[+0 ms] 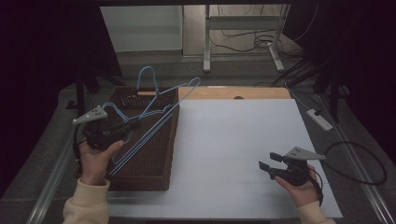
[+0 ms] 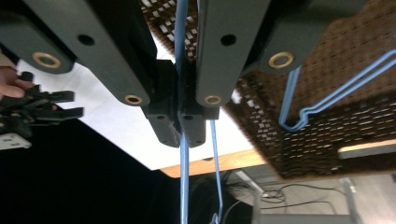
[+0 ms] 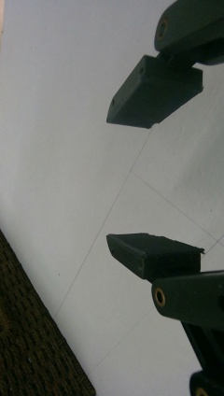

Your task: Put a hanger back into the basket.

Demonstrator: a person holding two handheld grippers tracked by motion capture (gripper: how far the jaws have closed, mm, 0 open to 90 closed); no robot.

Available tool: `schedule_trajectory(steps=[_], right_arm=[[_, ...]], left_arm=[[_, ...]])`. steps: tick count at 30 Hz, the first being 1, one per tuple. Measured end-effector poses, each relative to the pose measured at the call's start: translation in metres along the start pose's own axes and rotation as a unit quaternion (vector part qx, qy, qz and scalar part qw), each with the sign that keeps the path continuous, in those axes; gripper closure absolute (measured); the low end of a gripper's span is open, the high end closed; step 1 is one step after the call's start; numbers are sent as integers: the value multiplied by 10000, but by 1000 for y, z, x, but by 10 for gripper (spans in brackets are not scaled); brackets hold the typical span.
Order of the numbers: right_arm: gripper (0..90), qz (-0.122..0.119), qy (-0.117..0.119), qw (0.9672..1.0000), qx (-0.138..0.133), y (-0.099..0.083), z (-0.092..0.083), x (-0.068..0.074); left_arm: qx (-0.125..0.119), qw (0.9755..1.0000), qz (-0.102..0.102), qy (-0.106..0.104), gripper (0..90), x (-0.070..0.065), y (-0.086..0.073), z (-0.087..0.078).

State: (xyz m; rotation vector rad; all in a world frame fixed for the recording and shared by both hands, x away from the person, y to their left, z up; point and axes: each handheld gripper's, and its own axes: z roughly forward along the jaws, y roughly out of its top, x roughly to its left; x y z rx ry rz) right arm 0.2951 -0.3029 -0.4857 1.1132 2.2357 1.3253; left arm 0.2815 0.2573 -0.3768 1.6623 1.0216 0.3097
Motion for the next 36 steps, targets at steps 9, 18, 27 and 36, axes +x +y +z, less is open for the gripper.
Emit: schedule_trajectory(steps=[9,18,27,36], right_arm=[[355,-18,-32,10000,24,-1,1,-1],[339,-55,-66,9999,59,-2,2,0],[337,-95,-97,9999,102,-2,3,0],[337,-115,-110,9998,124,-2,3,0]], left_arm=[[14,9998,-69,173,872,16,-9,-16],[144,9981,-242,545,872,36,-20,-29],[307,9968,-402,618,872,53,-27,-31],[589,9958,-476,506,872,61,-33,-23]])
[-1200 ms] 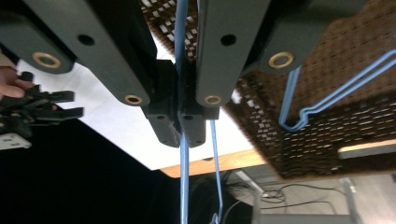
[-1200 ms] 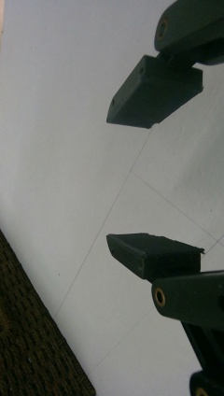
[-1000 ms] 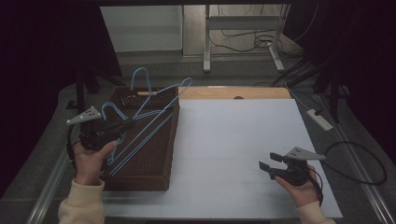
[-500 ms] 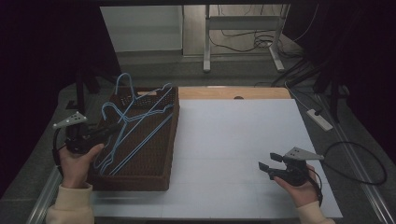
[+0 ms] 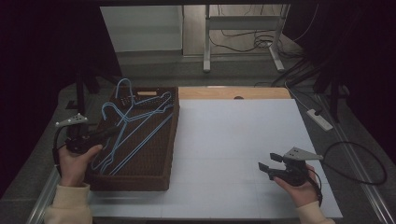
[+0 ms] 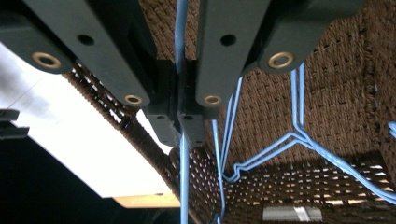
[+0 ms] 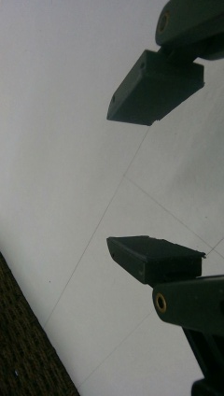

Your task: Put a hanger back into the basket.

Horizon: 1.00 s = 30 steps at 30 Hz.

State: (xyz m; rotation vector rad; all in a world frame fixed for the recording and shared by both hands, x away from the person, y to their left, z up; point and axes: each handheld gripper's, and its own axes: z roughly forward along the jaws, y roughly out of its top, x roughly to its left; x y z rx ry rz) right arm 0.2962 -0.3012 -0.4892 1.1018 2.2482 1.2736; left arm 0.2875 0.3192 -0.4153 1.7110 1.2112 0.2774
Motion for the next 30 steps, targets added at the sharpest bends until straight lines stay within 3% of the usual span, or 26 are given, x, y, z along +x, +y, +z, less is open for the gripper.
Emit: schedule_trajectory(steps=[7,10,12,14,19,23,27,30], right_arm=[[337,-15,-11,10000,11,0,0,0],[337,-19,-5,10000,15,0,1,0],[337,-16,-1,10000,4,0,1,1],[337,-21,1,10000,8,0,1,0],[337,-47,0,10000,29,0,2,1],[337,-74,0,10000,52,0,3,2],[337,-91,5,9999,64,0,3,3],[337,-97,8,9999,64,0,3,3]], left_arm=[[257,9995,-81,-167,872,3,-2,9],[379,9991,-167,-110,871,5,-3,14],[649,9976,-227,19,871,9,-3,24],[694,9971,-321,60,871,12,-3,29],[896,9940,-436,445,870,17,-1,32],[1076,9911,-443,649,869,19,-1,33],[1441,9833,-447,1021,867,24,0,40],[1592,9793,-444,1170,860,27,-2,43]])
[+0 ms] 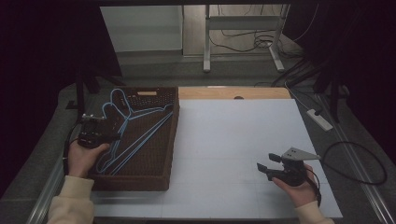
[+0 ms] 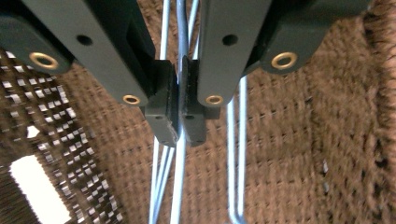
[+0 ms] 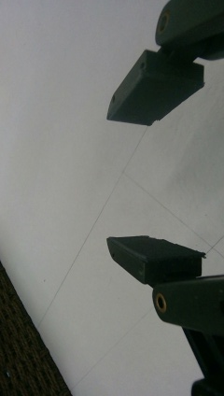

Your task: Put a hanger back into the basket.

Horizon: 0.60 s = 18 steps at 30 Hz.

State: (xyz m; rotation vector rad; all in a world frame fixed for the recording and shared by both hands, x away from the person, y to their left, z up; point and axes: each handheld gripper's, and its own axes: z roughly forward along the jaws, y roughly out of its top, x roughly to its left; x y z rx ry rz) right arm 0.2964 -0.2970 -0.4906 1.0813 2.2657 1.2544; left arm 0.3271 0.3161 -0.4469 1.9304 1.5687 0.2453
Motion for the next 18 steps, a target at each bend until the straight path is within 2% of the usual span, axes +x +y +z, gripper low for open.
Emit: schedule_trajectory(steps=[3,6,9,11,12,14,15,16,18], right_arm=[[337,-2,-4,10000,15,0,1,0],[337,-17,-9,10000,33,0,1,1],[337,-27,-7,10000,31,0,1,1],[337,-32,-7,10000,30,0,1,1],[336,-38,3,10000,27,0,1,1],[337,-35,11,10000,22,0,1,1],[337,-35,11,10000,22,0,1,1],[335,-26,16,10000,34,0,1,1],[334,-22,17,10000,31,0,2,1]], left_arm=[[141,9998,-17,136,849,2,0,5],[188,9995,36,255,796,2,-1,8],[34,9991,123,413,686,-1,0,7],[-32,9989,173,434,637,-3,0,5],[-153,9986,247,437,595,-6,0,1],[-407,9981,371,279,558,-12,-2,-5],[-407,9981,371,279,535,-12,-2,-5],[-563,9971,504,65,506,-17,-4,-10],[-677,9960,555,-161,462,-21,-6,-13]])
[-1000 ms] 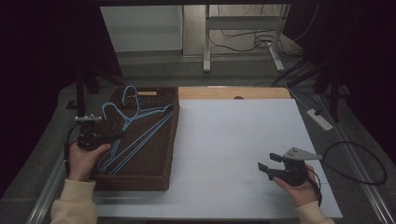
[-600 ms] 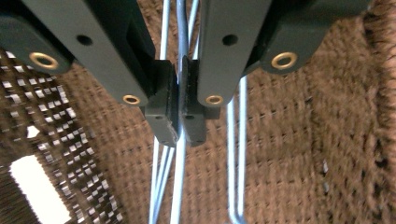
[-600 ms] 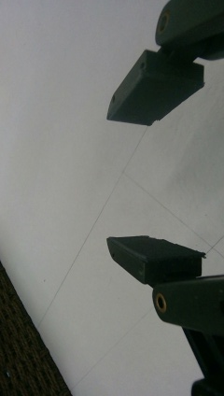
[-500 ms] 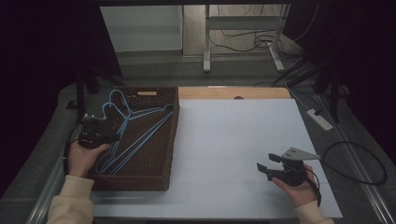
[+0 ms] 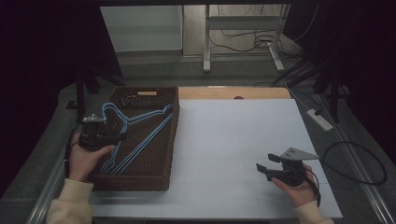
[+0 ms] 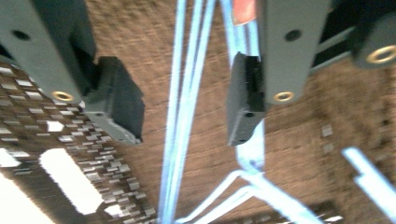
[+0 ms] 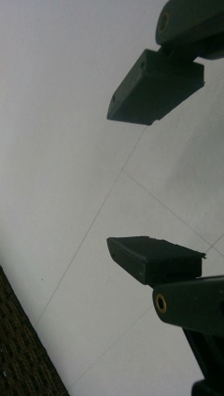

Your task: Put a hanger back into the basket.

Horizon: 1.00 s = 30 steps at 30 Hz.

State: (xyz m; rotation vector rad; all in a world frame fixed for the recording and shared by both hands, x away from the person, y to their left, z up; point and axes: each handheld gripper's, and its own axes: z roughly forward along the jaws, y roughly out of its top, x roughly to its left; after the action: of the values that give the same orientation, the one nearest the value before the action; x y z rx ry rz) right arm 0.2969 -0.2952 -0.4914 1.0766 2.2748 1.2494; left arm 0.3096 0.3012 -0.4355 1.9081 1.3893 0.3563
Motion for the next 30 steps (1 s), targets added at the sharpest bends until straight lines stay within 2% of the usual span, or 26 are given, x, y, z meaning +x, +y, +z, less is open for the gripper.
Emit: schedule_trajectory(steps=[2,3,5,7,9,14,15,16,21,24,30], right_arm=[[334,10,15,10000,-1,0,0,-1],[334,10,15,10000,-1,0,0,-1],[333,28,46,10000,-7,1,0,-2],[330,26,75,10000,-7,1,0,-2],[322,45,99,9999,-27,1,-1,-3],[301,76,123,9999,1,1,-1,-4],[300,75,123,9999,-9,1,-2,-4],[295,76,123,9999,-19,1,-3,-4],[290,98,137,9998,-86,2,-7,-3],[290,104,146,9998,-116,2,-9,-4],[290,106,163,9997,-153,2,-11,-7]], left_arm=[[-113,9996,87,-245,410,-6,-1,-3],[-113,9996,87,-245,391,-6,-1,-3],[-259,9985,192,-445,360,-14,-2,-6],[-405,9973,353,-493,342,-25,-3,-11],[-521,9954,361,-719,332,-31,-4,-15],[-615,9931,522,-855,316,-52,-7,-18],[-615,9931,522,-855,314,-52,-7,-18],[-628,9924,598,-876,313,-62,-11,-18],[-688,9905,700,-962,294,-83,-20,-15],[-797,9891,712,-1011,292,-92,-27,-13],[-849,9869,818,-1099,286,-105,-39,-5]])
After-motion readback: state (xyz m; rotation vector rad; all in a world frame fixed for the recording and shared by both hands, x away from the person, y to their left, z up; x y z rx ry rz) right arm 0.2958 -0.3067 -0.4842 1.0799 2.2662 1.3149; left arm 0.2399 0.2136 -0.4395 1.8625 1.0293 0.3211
